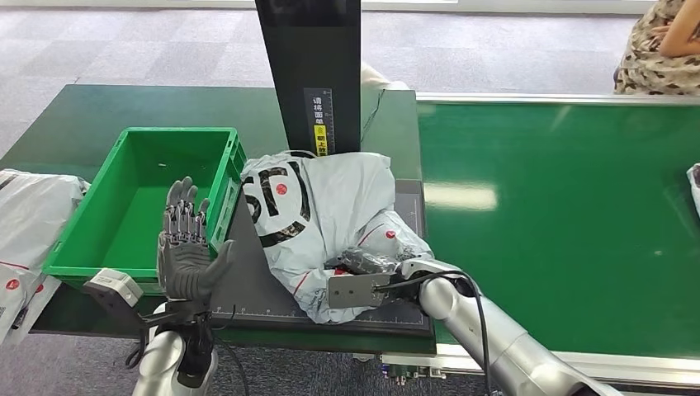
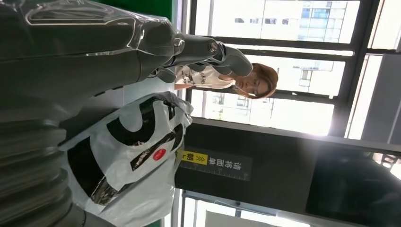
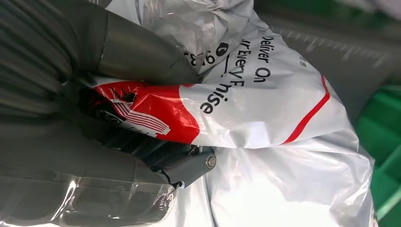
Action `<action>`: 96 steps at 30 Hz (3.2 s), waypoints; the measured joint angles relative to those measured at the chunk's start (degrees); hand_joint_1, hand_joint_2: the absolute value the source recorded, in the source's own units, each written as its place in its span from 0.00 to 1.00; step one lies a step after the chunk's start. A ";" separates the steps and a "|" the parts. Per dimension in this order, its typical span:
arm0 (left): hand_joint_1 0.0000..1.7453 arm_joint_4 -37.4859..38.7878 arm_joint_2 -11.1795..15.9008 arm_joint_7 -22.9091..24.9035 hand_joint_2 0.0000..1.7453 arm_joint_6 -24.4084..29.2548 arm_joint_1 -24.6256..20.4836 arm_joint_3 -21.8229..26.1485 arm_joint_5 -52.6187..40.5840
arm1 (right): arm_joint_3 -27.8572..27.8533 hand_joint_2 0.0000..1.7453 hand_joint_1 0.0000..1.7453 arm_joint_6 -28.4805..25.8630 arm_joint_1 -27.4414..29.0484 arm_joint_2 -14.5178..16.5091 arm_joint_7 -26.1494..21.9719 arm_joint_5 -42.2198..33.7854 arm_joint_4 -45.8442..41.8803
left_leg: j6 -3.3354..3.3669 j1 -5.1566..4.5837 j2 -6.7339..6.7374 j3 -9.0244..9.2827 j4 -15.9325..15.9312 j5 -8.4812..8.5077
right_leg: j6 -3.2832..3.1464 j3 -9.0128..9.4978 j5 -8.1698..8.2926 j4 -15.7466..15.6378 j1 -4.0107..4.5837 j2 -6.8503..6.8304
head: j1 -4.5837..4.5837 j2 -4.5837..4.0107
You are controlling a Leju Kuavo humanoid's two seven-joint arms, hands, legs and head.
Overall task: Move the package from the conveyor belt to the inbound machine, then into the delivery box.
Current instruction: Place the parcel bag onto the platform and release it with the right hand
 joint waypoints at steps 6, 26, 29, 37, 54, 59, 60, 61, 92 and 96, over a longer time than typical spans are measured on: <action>0.00 0.71 0.02 0.01 1.00 -0.10 -0.53 -0.31 0.11 | 1.41 1.00 1.00 0.63 0.26 -1.15 -1.58 -3.25 -2.41 | 0.00 0.00 0.01 0.00 0.00 0.00 | 0.00 -0.02 0.00 0.00 0.00 0.03 | -0.01 0.00; 0.00 0.91 0.33 -0.61 1.00 -0.05 0.21 0.20 0.26 | -9.29 1.00 0.00 -7.17 6.60 -3.67 -5.95 -5.41 -10.64 | 0.00 0.00 -0.01 -0.02 0.00 -0.01 | 0.00 -0.01 0.00 -0.01 0.00 0.01 | -0.01 0.00; 0.00 0.91 0.40 -0.62 1.00 -0.10 0.64 0.31 0.26 | -11.65 1.00 0.00 -7.38 8.42 -3.82 -6.21 -5.59 -12.27 | 0.00 0.00 -0.01 -0.02 0.00 -0.01 | 0.00 -0.01 0.00 -0.01 0.00 0.01 | -0.01 0.00; 0.00 0.81 0.25 -0.62 1.00 -0.28 1.73 0.36 -0.10 | -20.34 1.00 0.00 -10.14 13.45 -3.54 -7.13 -12.49 -15.79 | 0.00 0.00 -0.02 -0.02 -0.01 -0.01 | 0.00 0.01 0.00 -0.01 0.00 -0.02 | 0.00 0.00; 0.00 0.81 -0.06 -0.62 1.00 -2.38 2.56 0.31 -1.60 | -28.99 1.00 0.00 -9.27 21.35 -2.55 -4.46 -1.26 -17.52 | 0.00 0.00 -0.01 -0.02 -0.02 -0.01 | 0.00 0.00 0.00 0.00 0.00 -0.02 | -0.01 0.00; 0.00 1.00 0.03 -0.51 1.00 -2.54 2.29 0.26 -1.82 | -25.91 1.00 0.00 -7.78 18.97 -3.55 -4.49 5.59 -14.67 | 0.00 0.00 0.00 0.00 -0.01 0.00 | 0.00 0.01 0.01 -0.01 0.00 -0.01 | 0.00 0.00; 0.00 1.06 0.06 -0.48 1.00 -2.58 2.21 0.25 -1.82 | -25.27 1.00 0.00 -7.38 18.53 -3.92 -5.10 6.41 -14.36 | 0.01 0.00 -0.01 -0.01 -0.01 0.01 | 0.00 0.01 0.01 -0.01 -0.01 -0.02 | 0.01 0.00; 0.00 1.14 0.11 -0.45 1.00 -2.62 2.10 0.25 -1.82 | -24.75 1.00 0.00 -6.84 18.13 -4.32 -5.86 6.82 -14.22 | 0.01 -0.01 -0.01 -0.01 0.00 0.01 | 0.01 0.01 0.01 -0.01 -0.01 -0.02 | 0.01 0.00; 0.00 0.64 0.51 0.85 1.00 -5.19 4.50 0.38 -3.25 | -36.38 1.00 0.00 -6.32 16.51 -0.90 -10.80 -11.42 -29.46 | 0.00 0.00 -0.07 -0.04 -0.01 -0.01 | 0.03 0.00 -0.03 -0.01 -0.01 -0.08 | -0.01 0.00; 0.00 0.76 0.11 2.04 1.00 -8.25 3.67 0.18 -6.13 | -38.27 1.00 0.00 -8.75 18.59 2.17 -7.60 -12.15 -28.17 | 0.00 0.00 -0.05 -0.03 -0.01 0.00 | 0.03 -0.01 -0.03 -0.01 -0.01 -0.07 | -0.01 0.00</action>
